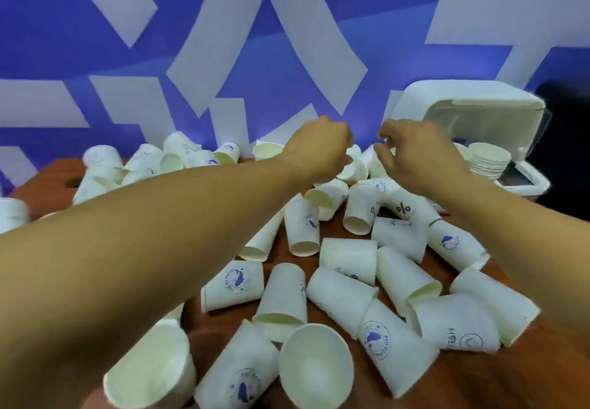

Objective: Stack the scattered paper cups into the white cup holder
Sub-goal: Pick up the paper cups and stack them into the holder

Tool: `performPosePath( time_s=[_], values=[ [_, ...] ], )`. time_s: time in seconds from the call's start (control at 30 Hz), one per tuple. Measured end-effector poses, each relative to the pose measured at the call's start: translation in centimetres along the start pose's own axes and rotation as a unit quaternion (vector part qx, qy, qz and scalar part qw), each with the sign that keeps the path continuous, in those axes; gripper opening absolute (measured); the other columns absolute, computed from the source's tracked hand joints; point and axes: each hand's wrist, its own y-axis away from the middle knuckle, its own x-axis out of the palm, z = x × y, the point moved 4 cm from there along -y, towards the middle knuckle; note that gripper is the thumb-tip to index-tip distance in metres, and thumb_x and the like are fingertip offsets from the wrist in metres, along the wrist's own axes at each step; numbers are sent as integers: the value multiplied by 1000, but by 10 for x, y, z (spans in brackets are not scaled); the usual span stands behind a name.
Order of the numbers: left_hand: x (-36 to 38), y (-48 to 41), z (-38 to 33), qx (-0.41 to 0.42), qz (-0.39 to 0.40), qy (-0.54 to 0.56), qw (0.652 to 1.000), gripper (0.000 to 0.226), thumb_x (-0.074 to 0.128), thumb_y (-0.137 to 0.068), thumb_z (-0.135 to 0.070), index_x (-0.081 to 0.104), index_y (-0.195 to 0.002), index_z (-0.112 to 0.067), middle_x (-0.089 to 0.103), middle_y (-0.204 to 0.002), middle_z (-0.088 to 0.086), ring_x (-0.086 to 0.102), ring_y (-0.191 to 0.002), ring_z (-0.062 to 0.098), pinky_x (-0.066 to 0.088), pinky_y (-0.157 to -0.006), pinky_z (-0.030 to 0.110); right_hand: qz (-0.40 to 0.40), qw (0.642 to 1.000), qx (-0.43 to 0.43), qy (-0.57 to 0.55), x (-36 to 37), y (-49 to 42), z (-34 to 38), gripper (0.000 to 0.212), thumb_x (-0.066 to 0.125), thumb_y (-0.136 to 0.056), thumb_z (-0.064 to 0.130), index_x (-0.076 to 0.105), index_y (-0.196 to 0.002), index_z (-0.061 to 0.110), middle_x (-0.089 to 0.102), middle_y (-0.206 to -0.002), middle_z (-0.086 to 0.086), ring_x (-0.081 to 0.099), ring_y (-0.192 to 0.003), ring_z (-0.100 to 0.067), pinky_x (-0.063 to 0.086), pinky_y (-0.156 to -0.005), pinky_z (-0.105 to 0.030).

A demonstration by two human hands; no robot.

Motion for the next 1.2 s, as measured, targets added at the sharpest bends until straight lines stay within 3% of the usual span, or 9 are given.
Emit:
performPosePath(
  time_s=[0.3, 0.5, 0.63, 0.77, 0.87, 1.07, 1.2],
  values=[
    [-86, 87, 140, -124, 12, -81, 989, 21, 66, -88, -30, 69, -102, -16, 68, -101, 7, 59, -100, 32, 51, -77, 38, 41, 998, -28, -35, 10, -45, 123, 29, 51, -94, 37, 58, -114, 18, 67, -102, -4, 58, -94, -30, 44, -72, -35],
    [-95, 122, 221, -188, 33, -85, 978, 21, 67, -86, -30, 69, -101, -15, 69, -98, 7, 54, -101, 32, 52, -83, 41, 98, 992, -60, -54, 42, -70, 193, 32, 56, -89, 39, 56, -116, 22, 66, -101, -1, 59, -91, -28, 49, -71, -35],
    [-81, 137, 257, -216, 66, -58, 972, 29, 73, -81, -39, 68, -108, -28, 67, -110, 4, 59, -101, 28, 54, -84, 41, 117, 989, -78, -47, 64, -83, 222, 35, 58, -89, 41, 55, -118, 22, 66, -105, -2, 60, -91, -28, 52, -74, -38],
    [-69, 145, 281, -214, 88, -41, 972, 37, 74, -80, -44, 67, -113, -29, 67, -113, -2, 58, -102, 22, 51, -85, 37, 150, 985, -68, -55, 91, -95, 238, 45, 61, -85, 46, 52, -121, 21, 63, -113, -3, 59, -98, -28, 52, -80, -42],
    [-63, 150, 286, -181, 119, -6, 976, 36, 73, -80, -50, 69, -110, -30, 66, -108, -9, 50, -92, 14, 44, -80, 31, 180, 982, -46, -38, 109, -101, 248, 58, 64, -81, 53, 47, -124, 17, 61, -112, -6, 57, -100, -30, 46, -73, -37],
    [-57, 154, 281, -147, 138, 34, 979, 36, 69, -80, -56, 72, -106, -30, 47, -81, -22, 44, -93, 11, 38, -73, 27, 254, 966, 31, -35, 140, -104, 259, 81, 65, -73, 68, 39, -125, 11, 57, -113, -11, 56, -102, -31, 45, -69, -38],
    [-69, 160, 290, -143, 154, 27, 977, 39, 72, -77, -58, 71, -104, -30, 57, -93, -16, 51, -89, 10, 34, -66, 25, 283, 957, 54, -37, 149, -103, 266, 86, 71, -73, 60, 33, -132, 8, 56, -117, -13, 55, -103, -31, 45, -70, -39]
  ],
)
